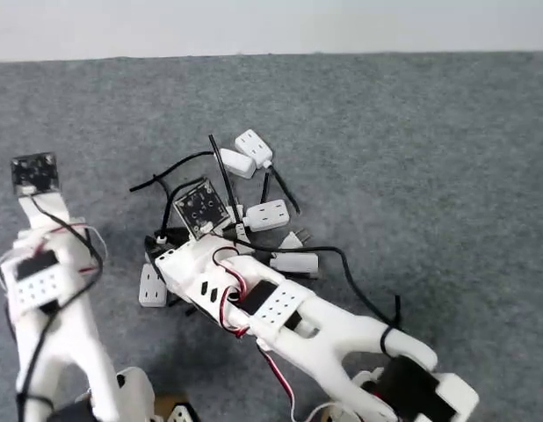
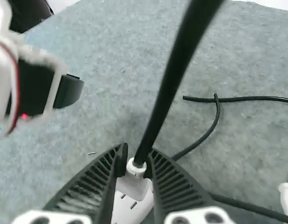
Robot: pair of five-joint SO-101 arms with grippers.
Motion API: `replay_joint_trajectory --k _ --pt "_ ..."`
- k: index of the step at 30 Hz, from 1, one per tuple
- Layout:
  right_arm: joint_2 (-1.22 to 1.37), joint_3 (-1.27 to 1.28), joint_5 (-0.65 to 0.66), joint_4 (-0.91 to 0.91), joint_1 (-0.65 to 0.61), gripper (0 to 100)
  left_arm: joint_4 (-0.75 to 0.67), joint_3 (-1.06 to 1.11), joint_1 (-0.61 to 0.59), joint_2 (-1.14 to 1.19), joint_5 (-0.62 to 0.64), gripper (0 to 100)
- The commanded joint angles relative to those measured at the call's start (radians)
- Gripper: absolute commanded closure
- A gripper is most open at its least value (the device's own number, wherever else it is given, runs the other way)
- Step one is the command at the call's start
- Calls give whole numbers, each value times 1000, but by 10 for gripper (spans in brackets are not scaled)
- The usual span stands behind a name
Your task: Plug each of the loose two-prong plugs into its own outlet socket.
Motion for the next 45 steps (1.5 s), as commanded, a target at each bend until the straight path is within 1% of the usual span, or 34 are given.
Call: replay_joint_trajectory --k 1,4,8,15,19,25,34,41,45 --pt "13 -12 -14 -68 -5 991 48 -163 -15 138 21 988" --pt "42 -49 -15 -36 -5 991 66 -220 -18 204 23 988" --pt "120 -110 -15 7 -4 991 63 -217 -17 199 23 988" --pt "183 -163 -18 8 -5 991 61 -217 -15 203 23 988" --pt "194 -196 -98 24 -25 991 61 -217 -15 203 23 988" --pt "194 -252 -153 168 -24 991 61 -217 -17 204 23 988" --pt "196 -252 -158 174 -8 991 61 -217 -17 204 23 988" --pt "275 -305 -158 180 2 991 61 -217 -15 206 23 988" --pt "275 -305 -158 180 7 991 61 -216 -15 206 20 988"
